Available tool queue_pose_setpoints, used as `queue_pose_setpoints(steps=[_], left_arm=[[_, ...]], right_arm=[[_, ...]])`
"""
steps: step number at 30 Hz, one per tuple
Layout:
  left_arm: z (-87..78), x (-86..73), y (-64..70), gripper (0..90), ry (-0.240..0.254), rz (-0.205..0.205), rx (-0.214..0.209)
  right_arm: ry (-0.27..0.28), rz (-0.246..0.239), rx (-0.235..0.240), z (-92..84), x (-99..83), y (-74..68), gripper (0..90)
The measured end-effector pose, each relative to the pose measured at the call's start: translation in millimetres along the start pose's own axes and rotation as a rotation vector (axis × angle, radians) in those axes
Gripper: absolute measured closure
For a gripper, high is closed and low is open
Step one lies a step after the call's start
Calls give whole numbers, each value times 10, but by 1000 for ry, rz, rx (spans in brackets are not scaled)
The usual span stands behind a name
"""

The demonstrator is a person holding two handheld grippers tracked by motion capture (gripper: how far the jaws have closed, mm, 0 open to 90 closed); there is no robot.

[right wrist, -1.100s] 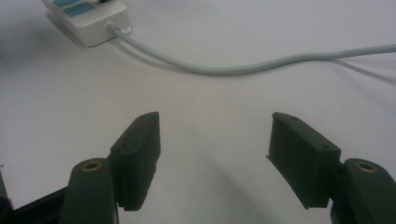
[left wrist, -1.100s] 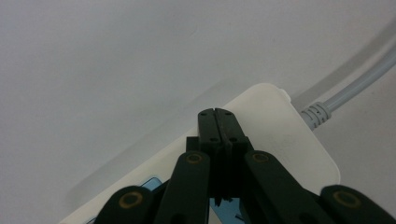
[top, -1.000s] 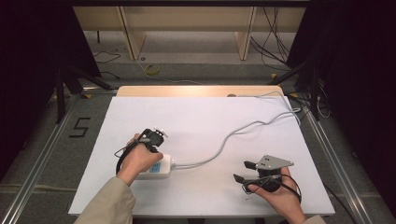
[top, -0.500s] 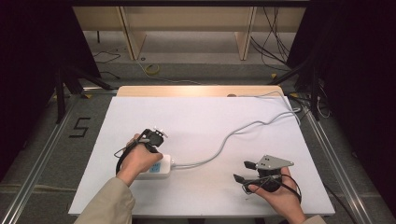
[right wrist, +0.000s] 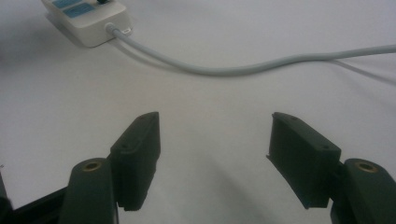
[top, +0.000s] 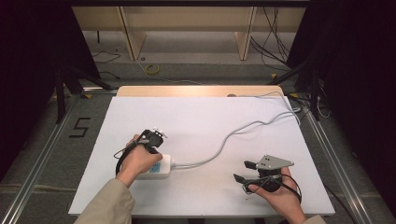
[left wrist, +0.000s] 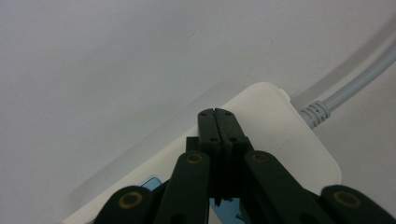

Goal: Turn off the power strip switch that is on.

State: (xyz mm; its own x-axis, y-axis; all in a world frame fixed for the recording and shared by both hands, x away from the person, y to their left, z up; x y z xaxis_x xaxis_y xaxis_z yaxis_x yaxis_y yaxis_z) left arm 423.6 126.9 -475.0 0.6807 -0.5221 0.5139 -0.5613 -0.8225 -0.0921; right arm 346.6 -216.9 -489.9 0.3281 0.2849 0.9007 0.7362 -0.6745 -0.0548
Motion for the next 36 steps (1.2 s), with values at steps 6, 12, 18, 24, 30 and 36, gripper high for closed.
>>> queue_pose_setpoints(steps=[6,12,18,24,30,36], left_arm=[[-30,15,3,899,13,-3,-13],[-32,13,7,899,15,-3,-18],[-36,13,11,898,24,1,-17],[-97,40,4,897,80,-1,-10],[-152,54,-24,896,136,4,5],[-211,65,-25,895,213,10,1]], right_arm=[[0,1,1,2,0,1,347],[-4,4,1,2,-3,-1,347],[0,8,0,3,-1,2,347],[-2,11,-1,0,-3,5,347],[-1,11,-1,1,-2,4,347],[2,12,-1,-2,-1,5,347]])
Point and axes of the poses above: each handheld gripper's, and its own axes: z roughly forward along the jaws, x roughly out of its top, y roughly to its right, the point moved 4 cm from there along z, roughly forward along the jaws, and after that the axes turned 9 degrees about y, right-handed, at the moved point
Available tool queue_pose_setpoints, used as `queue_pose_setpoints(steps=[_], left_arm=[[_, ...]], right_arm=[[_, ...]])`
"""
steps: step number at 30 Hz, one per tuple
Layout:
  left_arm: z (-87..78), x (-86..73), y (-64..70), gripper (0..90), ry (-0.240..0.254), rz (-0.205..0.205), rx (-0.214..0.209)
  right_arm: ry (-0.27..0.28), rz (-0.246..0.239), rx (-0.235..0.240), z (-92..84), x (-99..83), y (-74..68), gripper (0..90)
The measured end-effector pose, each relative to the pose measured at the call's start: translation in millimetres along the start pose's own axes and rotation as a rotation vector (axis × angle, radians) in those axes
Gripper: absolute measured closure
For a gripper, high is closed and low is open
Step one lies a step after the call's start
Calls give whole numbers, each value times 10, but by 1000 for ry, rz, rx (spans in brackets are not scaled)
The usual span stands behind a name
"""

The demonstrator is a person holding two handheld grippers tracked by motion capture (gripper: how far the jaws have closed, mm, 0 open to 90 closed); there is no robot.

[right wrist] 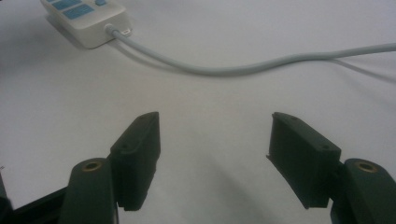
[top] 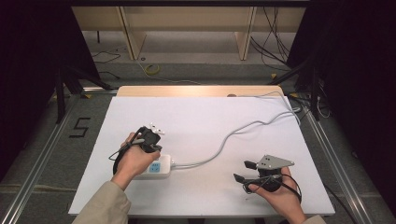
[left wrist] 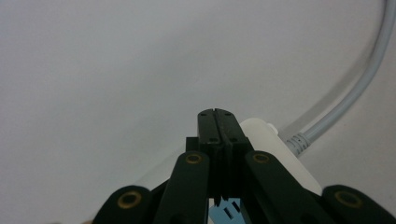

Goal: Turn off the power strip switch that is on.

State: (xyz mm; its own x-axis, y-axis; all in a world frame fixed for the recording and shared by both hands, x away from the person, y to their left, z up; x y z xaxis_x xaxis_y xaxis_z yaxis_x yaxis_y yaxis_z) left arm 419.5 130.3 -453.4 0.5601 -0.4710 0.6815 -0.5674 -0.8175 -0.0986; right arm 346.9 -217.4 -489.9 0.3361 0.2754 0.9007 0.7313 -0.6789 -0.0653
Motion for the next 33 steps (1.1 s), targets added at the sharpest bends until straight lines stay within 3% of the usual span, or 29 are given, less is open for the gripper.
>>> queue_pose_setpoints(steps=[11,23,27,33], left_arm=[[-77,-52,-17,850,79,-32,-29],[-177,-103,-81,667,172,-61,-69],[-203,-102,-89,594,226,-78,-85],[-263,-127,-129,474,340,-53,-97]], right_arm=[[3,-4,1,-4,1,3,347],[7,-6,2,-8,3,0,345],[5,-8,2,-11,5,0,345],[10,-11,2,-14,7,3,343]])
Point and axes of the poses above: each handheld gripper's, and its own axes: z roughly forward along the jaws, x roughly out of its top, y roughly to its right, the point moved 4 cm from there along z, roughly forward along the jaws, and after that the axes turned 9 degrees about y, right-handed, at the moved point
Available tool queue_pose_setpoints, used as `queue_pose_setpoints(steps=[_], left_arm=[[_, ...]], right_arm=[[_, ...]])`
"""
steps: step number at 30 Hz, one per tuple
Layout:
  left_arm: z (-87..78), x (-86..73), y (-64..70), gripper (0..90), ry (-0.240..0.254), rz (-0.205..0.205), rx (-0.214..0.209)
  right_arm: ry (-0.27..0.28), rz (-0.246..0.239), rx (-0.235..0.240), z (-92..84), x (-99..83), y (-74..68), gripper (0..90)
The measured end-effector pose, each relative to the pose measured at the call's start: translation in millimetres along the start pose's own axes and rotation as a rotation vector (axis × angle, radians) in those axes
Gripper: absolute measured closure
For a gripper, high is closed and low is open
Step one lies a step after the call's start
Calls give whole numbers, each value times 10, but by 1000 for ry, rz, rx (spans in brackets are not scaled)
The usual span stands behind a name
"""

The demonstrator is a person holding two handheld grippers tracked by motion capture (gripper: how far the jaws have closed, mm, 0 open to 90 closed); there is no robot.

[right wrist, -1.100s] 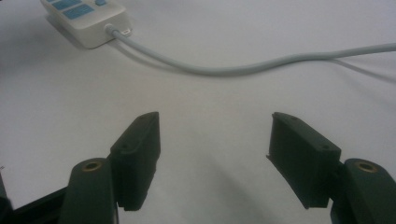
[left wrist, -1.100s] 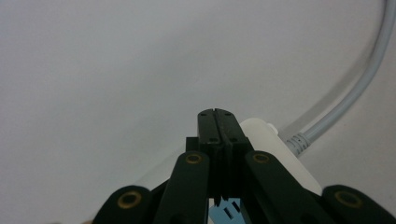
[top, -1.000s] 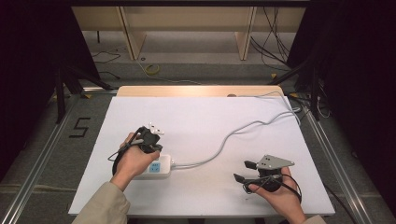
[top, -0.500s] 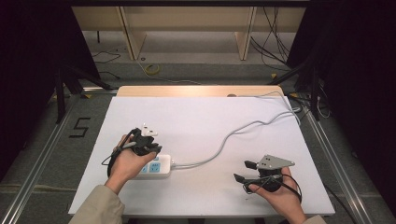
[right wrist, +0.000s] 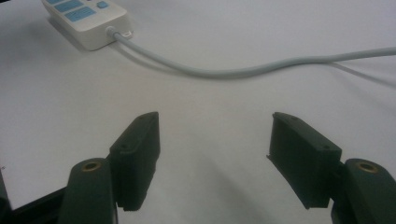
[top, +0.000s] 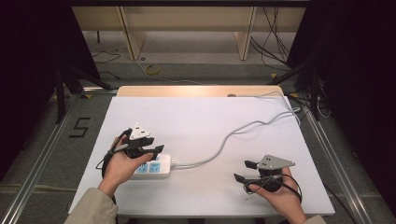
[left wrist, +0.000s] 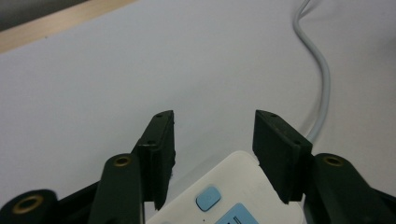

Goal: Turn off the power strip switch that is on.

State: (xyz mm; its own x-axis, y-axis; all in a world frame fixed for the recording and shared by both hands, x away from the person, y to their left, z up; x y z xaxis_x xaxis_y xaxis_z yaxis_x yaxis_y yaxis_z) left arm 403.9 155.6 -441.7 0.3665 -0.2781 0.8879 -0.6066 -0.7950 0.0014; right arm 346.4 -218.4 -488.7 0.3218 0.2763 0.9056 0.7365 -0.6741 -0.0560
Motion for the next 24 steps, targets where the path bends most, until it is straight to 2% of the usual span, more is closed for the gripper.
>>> queue_pose_setpoints(steps=[3,9,14,20,24], left_arm=[[-40,-46,-1,416,37,-4,-23],[-125,-160,-8,316,74,-13,-47],[-212,-273,-50,269,89,-2,-38],[-287,-390,-75,229,113,-11,-35],[-301,-447,-91,206,98,-9,-27]], right_arm=[[1,0,0,-3,0,3,342],[6,-1,2,0,4,-5,342],[4,0,1,-3,4,-4,342],[6,-2,5,3,6,-12,341],[7,-2,5,3,7,-16,341]])
Point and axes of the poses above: each handheld gripper's, and its own axes: z roughly forward along the jaws, x roughly out of its top, y roughly to its right, the point moved 4 cm from there along z, roughly forward along the jaws, and after that the axes turned 9 degrees about y, right-handed, at the moved point
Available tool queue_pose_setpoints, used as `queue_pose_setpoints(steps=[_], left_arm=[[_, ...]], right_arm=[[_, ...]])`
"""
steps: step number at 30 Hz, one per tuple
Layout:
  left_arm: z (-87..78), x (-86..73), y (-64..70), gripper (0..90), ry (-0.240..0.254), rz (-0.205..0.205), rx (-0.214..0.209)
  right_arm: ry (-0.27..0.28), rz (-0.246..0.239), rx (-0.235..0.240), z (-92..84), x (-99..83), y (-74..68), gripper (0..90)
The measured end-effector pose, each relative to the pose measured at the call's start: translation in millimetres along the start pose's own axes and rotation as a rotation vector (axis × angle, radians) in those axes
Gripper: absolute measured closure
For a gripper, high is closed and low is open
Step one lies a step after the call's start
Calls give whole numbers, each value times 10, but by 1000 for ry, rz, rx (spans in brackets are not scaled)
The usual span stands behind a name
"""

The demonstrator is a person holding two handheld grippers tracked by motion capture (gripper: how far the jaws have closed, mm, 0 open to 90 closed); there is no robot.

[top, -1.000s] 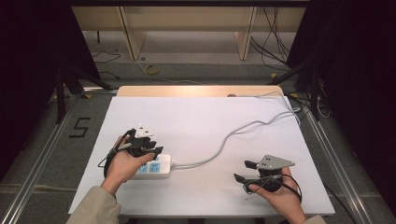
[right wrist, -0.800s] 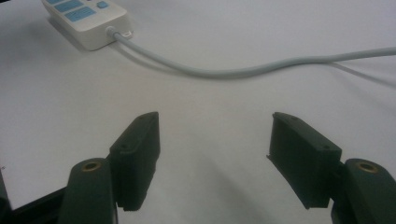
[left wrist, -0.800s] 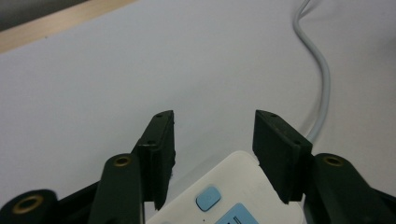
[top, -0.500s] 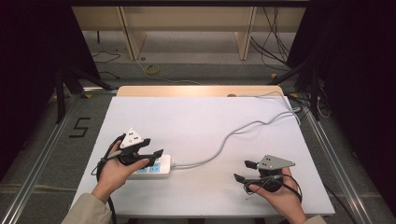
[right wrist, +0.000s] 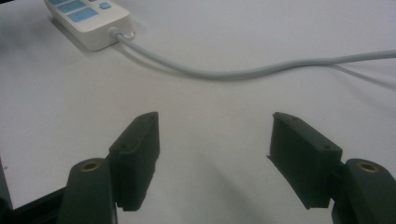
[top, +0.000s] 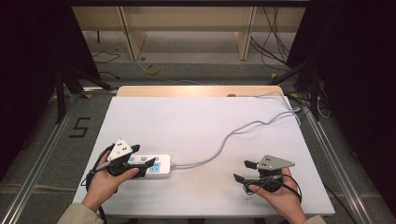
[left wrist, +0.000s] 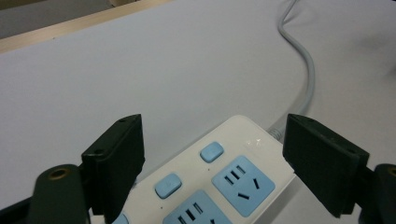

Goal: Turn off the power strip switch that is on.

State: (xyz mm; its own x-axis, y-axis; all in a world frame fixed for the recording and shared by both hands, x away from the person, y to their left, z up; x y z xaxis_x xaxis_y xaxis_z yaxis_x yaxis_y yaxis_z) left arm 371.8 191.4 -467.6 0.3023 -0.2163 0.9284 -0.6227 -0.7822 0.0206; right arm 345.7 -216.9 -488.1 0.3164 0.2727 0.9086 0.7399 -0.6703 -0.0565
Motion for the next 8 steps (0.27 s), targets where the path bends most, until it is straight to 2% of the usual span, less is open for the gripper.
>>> queue_pose_setpoints(steps=[8], left_arm=[[8,-28,-3,204,-13,-2,16]], right_arm=[[-4,-2,2,0,-2,1,341]])
Point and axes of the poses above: each handheld gripper's, and its own axes: z roughly forward along the jaws, x roughly out of its top, y roughly to its right, the point moved 4 cm from there along z, roughly forward along the jaws, and after that the axes turned 9 degrees about y, right-handed, at the moved point
